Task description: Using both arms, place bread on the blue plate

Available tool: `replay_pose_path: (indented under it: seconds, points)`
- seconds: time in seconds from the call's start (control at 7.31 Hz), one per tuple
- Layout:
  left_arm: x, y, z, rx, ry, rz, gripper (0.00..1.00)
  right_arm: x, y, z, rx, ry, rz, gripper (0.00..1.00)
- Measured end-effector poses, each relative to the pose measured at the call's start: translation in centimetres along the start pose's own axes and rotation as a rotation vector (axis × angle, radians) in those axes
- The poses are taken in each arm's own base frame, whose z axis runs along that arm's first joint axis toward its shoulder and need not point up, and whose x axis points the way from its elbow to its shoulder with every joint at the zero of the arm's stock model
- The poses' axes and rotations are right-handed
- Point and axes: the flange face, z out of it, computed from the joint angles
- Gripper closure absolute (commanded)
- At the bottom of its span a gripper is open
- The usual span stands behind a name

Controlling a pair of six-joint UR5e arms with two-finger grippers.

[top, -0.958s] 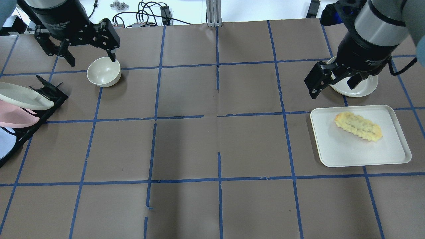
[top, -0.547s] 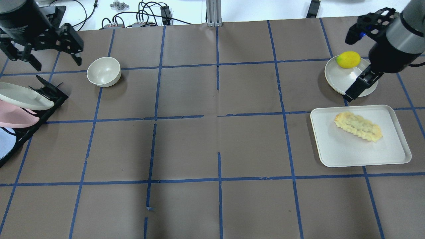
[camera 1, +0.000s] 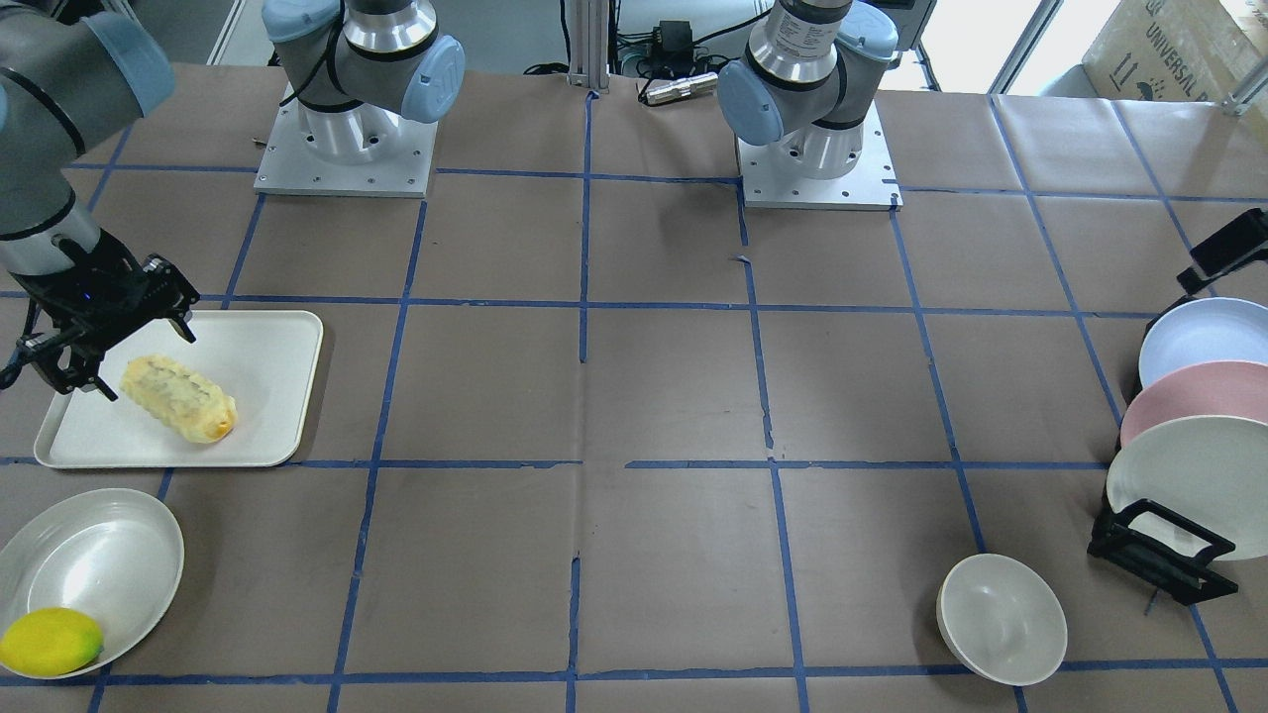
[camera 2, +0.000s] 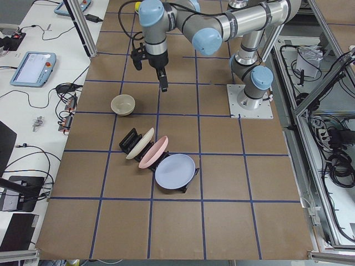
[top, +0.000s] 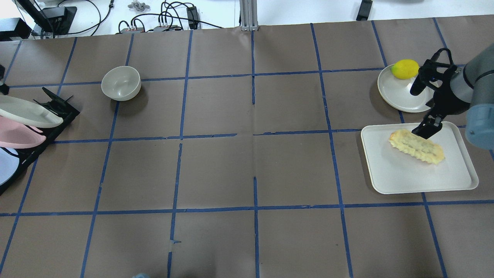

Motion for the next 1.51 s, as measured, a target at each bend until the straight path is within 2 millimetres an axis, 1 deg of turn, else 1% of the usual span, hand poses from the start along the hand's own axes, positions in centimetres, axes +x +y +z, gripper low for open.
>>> replay_pose_path:
  seconds: [0.14, 0.27, 0.41, 0.55, 0.68, 0.82, 0.96, 1.09, 1.23, 1.51]
  points:
    - [-5.6, -0.6, 1.8, -0.013, 0.011, 0.016, 0.00, 0.0, 0.7, 1.9, 0.005, -0.013, 0.002, 0.02]
    - [-11.6, -1.2, 4.2, -0.016, 0.022, 0.029, 0.00, -0.6, 1.2, 3.2, 0.013, -0.022, 0.005, 0.02]
    - [-17.7, -1.8, 7.0, -0.026, 0.038, 0.028, 0.00, -1.1, 1.4, 4.2, 0.018, -0.013, 0.006, 0.02]
    - [-22.7, -2.8, 9.9, -0.047, 0.061, 0.034, 0.00, -1.6, 1.5, 5.1, 0.021, -0.003, 0.005, 0.02]
    - [-26.4, -4.0, 12.4, -0.062, 0.081, 0.066, 0.00, -1.9, 1.6, 5.7, 0.023, 0.003, 0.003, 0.02]
    - [-29.3, -5.0, 14.6, -0.075, 0.102, 0.109, 0.00, -2.2, 1.6, 6.4, 0.023, 0.002, 0.002, 0.02]
    - [-31.5, -5.8, 16.9, -0.091, 0.129, 0.148, 0.00, -2.3, 1.7, 7.2, 0.022, -0.003, 0.001, 0.02]
    - [-33.0, -6.6, 19.4, -0.104, 0.156, 0.174, 0.00, -2.2, 1.8, 7.9, 0.021, -0.001, 0.001, 0.02]
    - [-33.6, -7.4, 21.1, -0.113, 0.180, 0.198, 0.00, -2.0, 1.8, 8.1, 0.021, 0.007, -0.004, 0.02]
    - [-33.2, -8.4, 23.0, -0.126, 0.239, 0.240, 0.00, -1.9, 1.8, 8.3, 0.024, 0.020, -0.020, 0.02]
